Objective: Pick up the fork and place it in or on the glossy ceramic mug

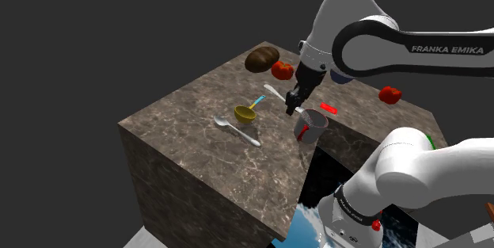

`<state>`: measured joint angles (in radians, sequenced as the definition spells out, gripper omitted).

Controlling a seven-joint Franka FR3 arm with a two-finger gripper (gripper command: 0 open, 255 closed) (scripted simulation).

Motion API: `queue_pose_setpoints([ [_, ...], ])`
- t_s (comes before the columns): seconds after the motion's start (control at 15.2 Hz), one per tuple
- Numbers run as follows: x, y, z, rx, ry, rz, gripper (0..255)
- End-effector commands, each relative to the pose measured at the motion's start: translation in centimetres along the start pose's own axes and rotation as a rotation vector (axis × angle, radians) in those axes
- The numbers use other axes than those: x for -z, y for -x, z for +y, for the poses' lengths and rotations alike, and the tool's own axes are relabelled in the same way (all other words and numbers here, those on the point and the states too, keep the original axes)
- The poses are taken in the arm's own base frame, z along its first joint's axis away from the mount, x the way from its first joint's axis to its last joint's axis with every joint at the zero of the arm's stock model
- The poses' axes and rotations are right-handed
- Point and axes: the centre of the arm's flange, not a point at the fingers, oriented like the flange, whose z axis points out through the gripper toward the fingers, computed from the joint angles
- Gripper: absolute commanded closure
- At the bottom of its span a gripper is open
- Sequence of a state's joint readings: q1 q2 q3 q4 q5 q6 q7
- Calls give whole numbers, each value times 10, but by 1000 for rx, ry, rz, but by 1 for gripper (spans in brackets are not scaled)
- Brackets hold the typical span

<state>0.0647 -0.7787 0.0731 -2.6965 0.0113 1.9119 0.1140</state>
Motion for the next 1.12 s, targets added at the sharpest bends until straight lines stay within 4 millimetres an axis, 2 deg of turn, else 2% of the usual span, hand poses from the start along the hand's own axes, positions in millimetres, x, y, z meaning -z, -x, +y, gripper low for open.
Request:
queue_pose_setpoints([
  [0.0,-1,16,22,2,-1,0,255],
  [0.59,-14,78,121,2,-1,0,255],
  [1.06,-51,78,119,2,-1,0,255],
])
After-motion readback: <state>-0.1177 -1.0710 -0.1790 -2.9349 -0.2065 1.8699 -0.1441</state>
